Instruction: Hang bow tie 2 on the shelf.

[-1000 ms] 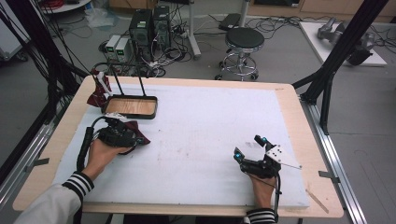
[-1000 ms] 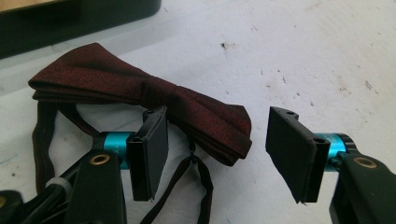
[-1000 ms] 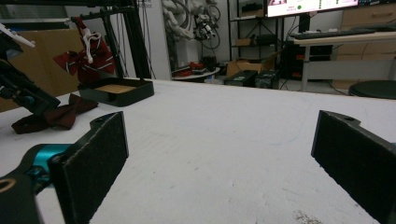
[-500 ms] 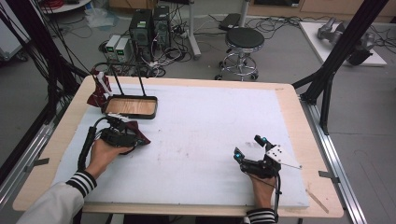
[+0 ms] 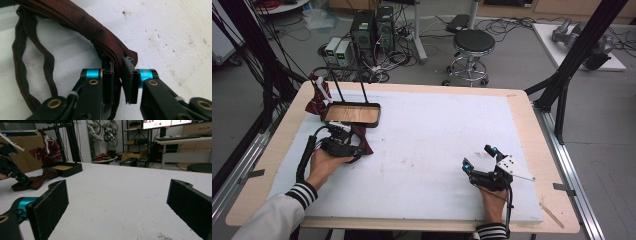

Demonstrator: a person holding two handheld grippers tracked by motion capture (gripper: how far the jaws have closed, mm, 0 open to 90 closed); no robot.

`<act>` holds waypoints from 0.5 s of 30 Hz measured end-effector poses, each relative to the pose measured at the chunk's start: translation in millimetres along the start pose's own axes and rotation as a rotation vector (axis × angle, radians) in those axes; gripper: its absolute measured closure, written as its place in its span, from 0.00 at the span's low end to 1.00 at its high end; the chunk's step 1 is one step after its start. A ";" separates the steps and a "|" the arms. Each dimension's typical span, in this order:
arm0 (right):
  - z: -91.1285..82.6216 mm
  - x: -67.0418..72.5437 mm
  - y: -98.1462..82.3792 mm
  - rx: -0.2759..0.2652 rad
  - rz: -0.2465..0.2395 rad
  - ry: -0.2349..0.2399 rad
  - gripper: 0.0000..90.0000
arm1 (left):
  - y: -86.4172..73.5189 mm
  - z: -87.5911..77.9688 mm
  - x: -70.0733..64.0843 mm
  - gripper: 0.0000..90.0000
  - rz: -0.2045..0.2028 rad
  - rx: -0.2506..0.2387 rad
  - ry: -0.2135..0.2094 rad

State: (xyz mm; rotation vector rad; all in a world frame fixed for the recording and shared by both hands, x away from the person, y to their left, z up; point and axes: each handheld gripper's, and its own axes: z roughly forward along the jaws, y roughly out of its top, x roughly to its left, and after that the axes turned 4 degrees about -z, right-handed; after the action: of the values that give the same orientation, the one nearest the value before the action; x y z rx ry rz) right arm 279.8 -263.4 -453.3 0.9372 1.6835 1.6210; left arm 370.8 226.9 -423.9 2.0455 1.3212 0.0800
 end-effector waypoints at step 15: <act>0.1 0.5 0.1 0.002 -0.003 -0.001 0.03 | -0.9 -11.1 -3.7 0.93 0.066 -0.049 0.017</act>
State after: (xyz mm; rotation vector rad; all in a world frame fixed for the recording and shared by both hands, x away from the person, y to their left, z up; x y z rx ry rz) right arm 279.7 -263.0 -453.2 0.9360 1.6849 1.6175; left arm 363.9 229.7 -414.9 2.0513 1.2496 0.1578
